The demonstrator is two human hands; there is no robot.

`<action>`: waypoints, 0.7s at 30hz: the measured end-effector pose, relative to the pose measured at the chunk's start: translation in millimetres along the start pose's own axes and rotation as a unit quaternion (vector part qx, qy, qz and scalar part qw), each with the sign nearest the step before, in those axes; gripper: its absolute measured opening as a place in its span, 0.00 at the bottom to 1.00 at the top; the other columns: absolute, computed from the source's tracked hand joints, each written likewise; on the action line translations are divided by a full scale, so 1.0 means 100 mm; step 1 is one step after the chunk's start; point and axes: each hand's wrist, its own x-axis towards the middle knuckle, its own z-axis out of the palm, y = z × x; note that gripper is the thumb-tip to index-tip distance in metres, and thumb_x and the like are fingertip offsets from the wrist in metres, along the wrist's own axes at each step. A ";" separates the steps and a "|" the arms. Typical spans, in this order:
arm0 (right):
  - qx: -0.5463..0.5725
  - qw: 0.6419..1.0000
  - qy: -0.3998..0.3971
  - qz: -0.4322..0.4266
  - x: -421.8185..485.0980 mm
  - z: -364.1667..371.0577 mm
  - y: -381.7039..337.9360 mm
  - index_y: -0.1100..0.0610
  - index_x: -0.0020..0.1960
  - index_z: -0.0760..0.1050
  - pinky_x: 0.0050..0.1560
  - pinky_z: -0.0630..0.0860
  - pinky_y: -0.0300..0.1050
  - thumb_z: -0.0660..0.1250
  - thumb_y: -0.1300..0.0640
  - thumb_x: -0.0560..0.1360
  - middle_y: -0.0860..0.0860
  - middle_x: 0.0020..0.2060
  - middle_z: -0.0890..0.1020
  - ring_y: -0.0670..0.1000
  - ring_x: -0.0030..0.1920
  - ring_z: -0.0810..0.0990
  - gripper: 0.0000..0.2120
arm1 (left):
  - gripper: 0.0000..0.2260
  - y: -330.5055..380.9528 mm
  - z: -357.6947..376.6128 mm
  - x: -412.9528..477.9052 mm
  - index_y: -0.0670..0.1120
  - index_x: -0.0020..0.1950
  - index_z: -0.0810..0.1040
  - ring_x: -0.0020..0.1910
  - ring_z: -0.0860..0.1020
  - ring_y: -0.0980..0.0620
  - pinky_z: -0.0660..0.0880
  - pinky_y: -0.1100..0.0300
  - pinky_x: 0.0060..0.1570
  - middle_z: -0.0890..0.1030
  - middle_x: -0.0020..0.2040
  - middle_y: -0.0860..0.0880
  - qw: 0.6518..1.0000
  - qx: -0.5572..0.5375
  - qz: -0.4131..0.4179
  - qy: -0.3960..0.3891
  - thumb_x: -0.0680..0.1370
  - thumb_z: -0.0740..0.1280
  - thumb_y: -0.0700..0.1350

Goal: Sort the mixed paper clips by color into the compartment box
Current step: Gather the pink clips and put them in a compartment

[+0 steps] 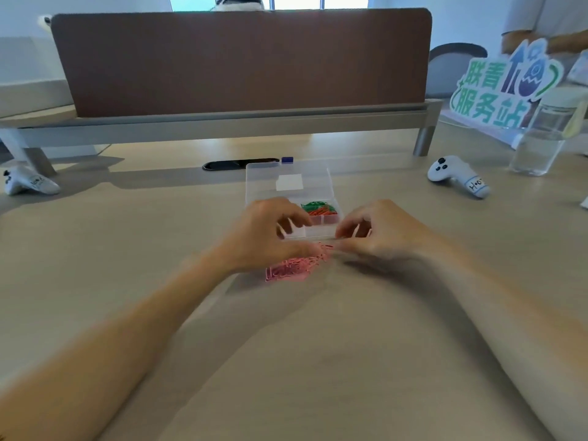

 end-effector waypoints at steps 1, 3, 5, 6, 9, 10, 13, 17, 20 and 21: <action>-0.011 1.000 -0.012 0.007 0.01 0.00 -0.01 0.49 0.50 0.83 0.37 0.70 0.28 0.75 0.43 0.67 0.38 0.41 0.80 0.36 0.38 0.78 0.15 | 0.24 0.01 -0.11 0.01 0.51 0.56 0.80 0.42 0.78 0.59 0.75 0.64 0.41 0.79 0.47 0.55 0.998 0.030 -0.035 -0.051 0.64 0.75 0.61; -0.030 0.998 -0.043 0.018 0.02 0.01 -0.06 0.49 0.57 0.81 0.38 0.67 0.29 0.75 0.37 0.63 0.36 0.43 0.77 0.37 0.40 0.76 0.26 | 0.29 0.01 -0.25 0.03 0.54 0.61 0.76 0.41 0.74 0.63 0.69 0.70 0.39 0.77 0.51 0.57 0.973 0.134 -0.086 -0.169 0.63 0.76 0.62; -0.050 0.996 -0.065 0.018 0.04 0.04 -0.11 0.49 0.61 0.79 0.40 0.66 0.31 0.76 0.36 0.62 0.37 0.46 0.75 0.37 0.42 0.74 0.32 | 0.33 0.00 -0.28 0.04 0.54 0.64 0.74 0.41 0.72 0.64 0.65 0.71 0.38 0.76 0.53 0.57 0.949 0.193 -0.100 -0.229 0.63 0.77 0.62; -0.061 0.996 -0.070 0.015 0.05 0.07 -0.13 0.50 0.62 0.78 0.42 0.67 0.32 0.76 0.36 0.62 0.38 0.47 0.75 0.38 0.43 0.74 0.33 | 0.33 0.00 -0.25 0.05 0.53 0.64 0.73 0.42 0.72 0.62 0.66 0.69 0.39 0.76 0.54 0.56 0.944 0.200 -0.107 -0.241 0.63 0.77 0.61; -0.073 0.995 -0.071 0.000 0.08 0.12 -0.17 0.51 0.61 0.80 0.43 0.68 0.32 0.76 0.37 0.64 0.44 0.49 0.78 0.43 0.48 0.75 0.30 | 0.32 0.00 -0.17 0.11 0.50 0.63 0.75 0.43 0.73 0.60 0.66 0.68 0.38 0.77 0.53 0.55 0.940 0.189 -0.117 -0.259 0.63 0.77 0.59; -0.075 0.995 -0.071 -0.003 0.09 0.14 -0.18 0.51 0.60 0.80 0.42 0.67 0.30 0.75 0.37 0.64 0.45 0.50 0.79 0.43 0.47 0.75 0.29 | 0.30 0.00 -0.16 0.13 0.50 0.62 0.76 0.41 0.73 0.62 0.65 0.70 0.37 0.78 0.51 0.55 0.943 0.177 -0.115 -0.258 0.64 0.77 0.58; -0.072 0.995 -0.069 -0.012 0.11 0.16 -0.19 0.51 0.60 0.81 0.38 0.64 0.29 0.75 0.39 0.66 0.44 0.47 0.78 0.40 0.42 0.74 0.26 | 0.25 -0.01 -0.11 0.21 0.49 0.57 0.80 0.40 0.74 0.63 0.68 0.70 0.37 0.79 0.45 0.56 0.951 0.149 -0.106 -0.247 0.64 0.78 0.57; -0.059 0.996 -0.066 -0.014 0.11 0.16 -0.20 0.50 0.58 0.82 0.36 0.65 0.29 0.76 0.41 0.66 0.44 0.46 0.80 0.38 0.40 0.74 0.23 | 0.18 0.02 -0.06 0.32 0.51 0.51 0.82 0.37 0.78 0.62 0.71 0.69 0.37 0.81 0.40 0.57 0.954 0.127 -0.111 -0.246 0.64 0.79 0.55; -0.037 0.998 -0.058 -0.013 0.12 0.15 -0.19 0.50 0.55 0.83 0.35 0.67 0.28 0.77 0.46 0.68 0.43 0.42 0.82 0.36 0.37 0.75 0.17 | 0.12 0.04 -0.03 0.40 0.51 0.46 0.84 0.34 0.79 0.62 0.74 0.66 0.37 0.82 0.36 0.57 0.953 0.117 -0.105 -0.260 0.66 0.78 0.53; -0.030 0.998 -0.054 -0.013 0.12 0.15 -0.19 0.50 0.54 0.84 0.36 0.68 0.28 0.77 0.47 0.68 0.44 0.42 0.83 0.36 0.36 0.75 0.15 | 0.11 0.04 -0.02 0.43 0.51 0.46 0.84 0.34 0.80 0.62 0.74 0.65 0.37 0.83 0.35 0.57 0.952 0.108 -0.104 -0.265 0.67 0.78 0.52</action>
